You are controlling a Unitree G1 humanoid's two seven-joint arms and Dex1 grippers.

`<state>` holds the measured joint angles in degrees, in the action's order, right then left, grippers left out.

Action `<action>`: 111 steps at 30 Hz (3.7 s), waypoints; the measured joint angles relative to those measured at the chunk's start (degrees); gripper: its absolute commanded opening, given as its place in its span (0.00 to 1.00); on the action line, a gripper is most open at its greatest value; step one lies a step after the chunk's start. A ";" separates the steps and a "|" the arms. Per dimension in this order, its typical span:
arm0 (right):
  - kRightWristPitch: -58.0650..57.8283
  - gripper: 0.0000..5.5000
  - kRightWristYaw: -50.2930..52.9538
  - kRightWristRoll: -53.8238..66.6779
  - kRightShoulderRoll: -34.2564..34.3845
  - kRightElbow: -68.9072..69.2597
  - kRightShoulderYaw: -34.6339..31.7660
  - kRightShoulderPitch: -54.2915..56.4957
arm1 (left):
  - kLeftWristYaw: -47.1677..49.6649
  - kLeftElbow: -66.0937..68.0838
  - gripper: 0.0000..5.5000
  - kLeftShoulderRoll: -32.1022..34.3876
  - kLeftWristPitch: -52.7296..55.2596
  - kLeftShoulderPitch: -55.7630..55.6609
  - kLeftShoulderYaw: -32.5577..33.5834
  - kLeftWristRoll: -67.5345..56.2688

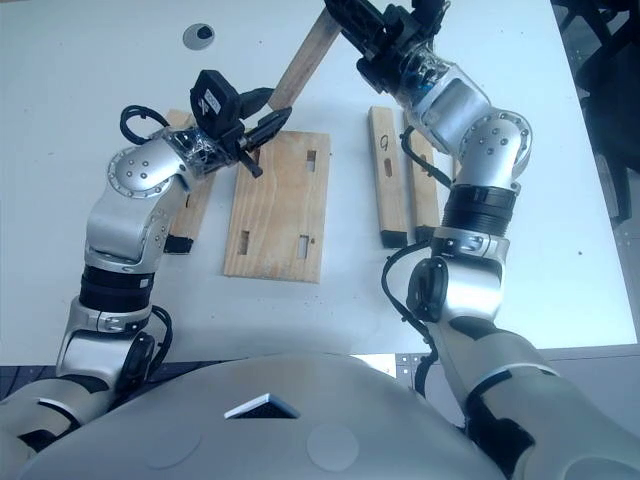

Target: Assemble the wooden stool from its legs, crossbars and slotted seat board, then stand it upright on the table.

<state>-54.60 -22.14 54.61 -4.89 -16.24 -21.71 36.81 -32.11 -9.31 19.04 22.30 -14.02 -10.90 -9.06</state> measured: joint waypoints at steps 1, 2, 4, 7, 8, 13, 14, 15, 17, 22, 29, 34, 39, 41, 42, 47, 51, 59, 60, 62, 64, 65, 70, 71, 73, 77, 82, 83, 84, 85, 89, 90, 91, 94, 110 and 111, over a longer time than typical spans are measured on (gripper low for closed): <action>-0.12 0.23 0.03 0.00 0.00 0.00 -0.02 0.00 | 0.00 0.00 0.22 0.00 0.00 0.05 0.00 0.00; -0.23 0.20 0.08 0.00 0.00 0.00 -0.01 0.01 | 0.01 0.00 0.22 0.00 0.00 0.05 0.00 0.00; -0.70 0.14 0.56 -0.03 -0.01 -0.01 0.08 0.01 | 0.14 -0.01 0.22 -0.09 0.00 0.05 0.00 0.01; -0.37 0.08 1.07 -0.84 -0.25 0.03 0.91 -0.01 | 0.33 -0.14 0.22 -0.40 0.00 0.05 0.02 0.00; 0.52 0.08 1.10 -1.59 -0.33 0.13 1.57 -0.01 | 0.48 -0.21 0.22 -0.51 0.04 0.05 0.09 0.00; 5.41 0.07 -0.64 -6.13 -0.41 1.24 5.56 -0.02 | 1.33 0.13 0.31 -1.42 1.06 0.03 0.64 0.00; 6.02 0.07 -0.71 -7.74 -0.45 1.46 6.40 -0.02 | 1.25 0.14 0.34 -1.49 1.07 -0.11 0.70 -0.10; 6.37 0.07 -0.69 -8.12 -0.35 1.43 6.75 -0.12 | 1.03 0.10 0.36 -1.55 1.05 -0.33 0.61 -0.14; 7.93 0.07 -0.58 -9.75 -0.38 1.21 6.96 -0.13 | 0.48 0.07 0.41 -1.75 1.05 -0.83 -0.06 -0.13; 12.23 0.07 2.73 -12.83 -0.96 -1.51 4.80 0.12 | 1.21 -0.31 0.47 -2.94 1.27 -0.41 -0.16 -0.23; 4.83 0.07 8.89 -8.55 -15.12 4.71 -9.52 -3.04 | 8.14 -0.84 0.47 -4.68 -0.15 4.24 3.81 0.17; -4.73 0.07 13.71 -2.62 -21.65 10.06 -17.39 -6.16 | 15.08 1.14 0.39 -5.31 -4.18 7.68 12.12 0.67; -9.96 0.07 19.67 2.63 -16.98 13.94 -18.81 -8.07 | 18.06 4.11 0.32 -3.13 -7.61 8.88 20.25 0.48; -11.48 0.07 21.69 4.42 -13.04 17.51 -18.05 -11.84 | 18.52 6.53 0.32 -2.29 -7.85 7.70 21.62 0.52; -11.69 0.07 22.25 4.41 -12.80 18.01 -17.82 -12.77 | 18.75 6.96 0.32 -2.04 -7.90 7.42 22.01 0.55; -10.53 0.07 23.47 3.32 -14.34 18.61 -17.17 -14.02 | 19.75 7.61 0.32 -1.84 -8.88 7.41 22.54 1.21; -10.56 0.07 23.02 2.69 -19.12 18.20 -16.65 -13.64 | 20.49 8.10 0.32 -2.21 -9.92 8.63 22.31 1.66; -10.56 0.07 21.04 0.92 -20.53 17.81 -13.96 -16.56 | 20.85 8.80 0.32 -3.12 -10.33 10.01 21.92 2.37; -10.54 0.07 21.05 0.93 -20.35 17.82 -13.80 -16.89 | 20.82 9.00 0.32 -3.12 -10.33 10.01 21.93 2.38; -10.44 0.07 21.14 0.92 -19.98 17.90 -13.48 -18.24 | 20.70 9.10 0.32 -3.12 -10.33 10.01 21.91 2.38; -9.36 0.07 21.28 0.46 -18.43 17.90 -13.36 -18.64 | 20.43 9.11 0.32 -3.12 -10.33 10.01 21.86 2.38; -8.84 0.07 21.30 0.30 -17.82 17.64 -13.06 -18.68 | 20.32 9.11 0.32 -3.12 -10.33 9.98 21.72 2.38; -4.46 0.07 20.79 -1.43 -17.52 14.48 -13.14 -18.99 | 20.12 9.69 0.32 -3.12 -10.33 9.84 21.08 2.43; -3.68 0.07 20.11 -1.71 -17.44 14.14 -13.02 -19.17 | 20.07 9.94 0.32 -3.12 -10.33 9.79 20.76 2.47; -2.43 0.07 19.58 -2.64 -17.39 13.94 -12.41 -19.36 | 19.84 10.24 0.32 -3.13 -10.33 9.74 20.37 2.50; -0.62 0.07 18.94 -3.38 -17.08 14.84 -11.01 -20.16 | 19.64 10.29 0.32 -3.14 -10.33 9.72 19.96 2.54; 3.34 0.07 20.47 -4.86 -13.18 21.00 -8.02 -23.83 | 19.60 10.43 0.32 -3.44 -10.34 9.61 18.93 2.75; 4.01 0.07 21.27 -5.32 -12.69 22.41 -7.32 -24.49 | 19.60 10.44 0.32 -3.54 -10.35 9.60 18.75 2.80; 5.10 0.07 21.99 -5.84 -11.46 23.51 -7.12 -25.21 | 19.60 10.44 0.32 -3.60 -10.35 9.61 18.60 2.82; 6.07 0.07 22.37 -6.24 -11.12 24.69 -6.24 -26.23 | 19.55 10.45 0.32 -3.69 -10.35 9.62 18.38 2.81; 9.20 0.07 23.77 -8.07 -9.74 26.74 -4.93 -27.82 | 19.43 10.44 0.32 -3.69 -10.35 9.65 18.36 2.81; 10.21 0.07 24.35 -8.72 -8.99 27.18 -4.73 -28.32 | 19.32 10.44 0.32 -3.69 -10.35 9.65 18.33 2.80; 10.85 0.07 24.80 -9.25 -8.92 27.60 -4.33 -28.72 | 19.25 10.44 0.32 -3.69 -10.35 9.65 18.33 2.80; 12.88 0.07 26.35 -10.83 -7.29 28.70 -2.98 -29.67 | 19.13 10.44 0.32 -3.68 -10.35 9.65 18.30 2.80; 33.57 0.07 23.46 -26.07 -4.78 33.49 9.65 -39.18 | 15.68 11.29 0.32 -1.40 -9.92 7.97 17.45 2.92; 35.62 0.07 22.34 -27.63 -4.73 33.57 10.72 -40.19 | 15.39 11.29 0.32 -1.21 -9.72 7.71 17.44 2.92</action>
<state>-18.98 0.20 26.97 -9.62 17.33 -10.99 -3.38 -16.72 1.99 17.83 12.59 -6.31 6.54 -6.13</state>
